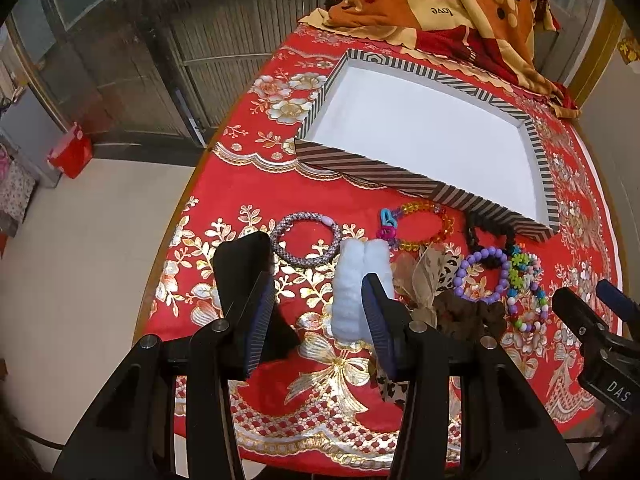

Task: Organize jewelry
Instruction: 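Move the left tool toward the black fabric hair band beside the tray, then grasp the black fabric hair band with the left tool and lift it, then carry the black hair band into the tray with the left tool while the right tool carries the multicolour bracelet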

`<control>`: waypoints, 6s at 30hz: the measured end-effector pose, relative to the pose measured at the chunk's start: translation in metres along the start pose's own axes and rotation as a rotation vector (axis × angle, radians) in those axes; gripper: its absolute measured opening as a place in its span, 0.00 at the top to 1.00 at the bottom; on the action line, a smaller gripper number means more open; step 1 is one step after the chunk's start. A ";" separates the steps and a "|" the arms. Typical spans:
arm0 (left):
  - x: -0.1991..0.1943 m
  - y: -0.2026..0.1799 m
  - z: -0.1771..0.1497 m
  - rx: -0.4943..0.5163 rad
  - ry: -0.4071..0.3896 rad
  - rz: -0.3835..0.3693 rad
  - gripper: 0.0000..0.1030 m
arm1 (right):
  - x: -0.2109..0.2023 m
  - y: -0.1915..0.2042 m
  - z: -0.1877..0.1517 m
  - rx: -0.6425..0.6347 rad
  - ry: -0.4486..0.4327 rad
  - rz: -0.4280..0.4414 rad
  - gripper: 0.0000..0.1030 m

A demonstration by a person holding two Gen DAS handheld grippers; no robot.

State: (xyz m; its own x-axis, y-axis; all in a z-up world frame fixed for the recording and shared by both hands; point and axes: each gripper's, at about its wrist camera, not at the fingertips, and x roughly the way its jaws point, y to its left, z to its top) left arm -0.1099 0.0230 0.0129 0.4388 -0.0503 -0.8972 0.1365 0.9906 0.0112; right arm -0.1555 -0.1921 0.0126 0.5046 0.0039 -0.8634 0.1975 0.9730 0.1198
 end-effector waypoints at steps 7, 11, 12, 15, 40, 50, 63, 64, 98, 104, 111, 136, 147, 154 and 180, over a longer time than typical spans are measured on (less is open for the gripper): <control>0.000 0.000 -0.003 -0.002 0.009 -0.012 0.57 | 0.001 0.001 -0.003 0.001 0.011 0.010 0.03; -0.001 0.001 -0.003 -0.001 0.006 -0.010 0.57 | 0.001 0.004 -0.003 -0.006 0.009 0.012 0.03; -0.001 0.002 -0.004 -0.002 0.005 -0.011 0.57 | 0.001 0.005 -0.003 -0.006 0.009 0.011 0.03; -0.001 0.003 -0.004 0.001 0.006 -0.013 0.57 | 0.001 0.005 -0.003 -0.006 0.010 0.010 0.03; -0.002 0.044 0.003 -0.060 0.051 -0.089 0.57 | -0.008 -0.019 -0.012 0.012 0.004 -0.014 0.03; 0.017 0.084 0.000 -0.149 0.118 -0.132 0.47 | -0.004 -0.027 -0.017 0.016 0.024 0.001 0.03; 0.052 0.085 -0.011 -0.171 0.209 -0.129 0.47 | 0.012 -0.051 -0.018 0.042 0.031 -0.047 0.06; 0.055 0.086 -0.011 -0.174 0.213 -0.122 0.47 | 0.014 -0.055 -0.016 0.050 0.029 -0.042 0.13; 0.064 0.079 0.003 -0.126 0.190 -0.146 0.85 | 0.038 -0.058 0.019 -0.004 0.038 0.182 0.89; 0.035 0.077 0.019 -0.098 0.131 -0.186 0.86 | 0.004 -0.050 0.031 -0.022 -0.028 0.208 0.89; 0.015 0.075 0.036 -0.072 0.088 -0.209 0.86 | -0.023 -0.038 0.056 -0.053 -0.096 0.227 0.89; 0.060 -0.008 0.151 0.031 0.040 -0.108 0.86 | 0.028 0.024 0.135 -0.195 -0.053 0.341 0.89; 0.097 -0.026 0.173 0.042 0.092 -0.085 0.86 | 0.084 0.045 0.153 -0.228 0.040 0.377 0.89; 0.124 -0.032 0.174 0.048 0.138 -0.057 0.86 | 0.136 0.040 0.171 -0.197 0.112 0.362 0.88; 0.135 -0.027 0.169 -0.024 0.120 -0.052 0.50 | 0.159 0.020 0.187 -0.112 0.109 0.271 0.64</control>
State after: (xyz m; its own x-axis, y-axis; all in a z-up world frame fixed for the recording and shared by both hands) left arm 0.0961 -0.0318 -0.0338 0.3216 -0.0878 -0.9428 0.1345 0.9898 -0.0463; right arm 0.0859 -0.2147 -0.0305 0.4315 0.2857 -0.8557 -0.0290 0.9524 0.3034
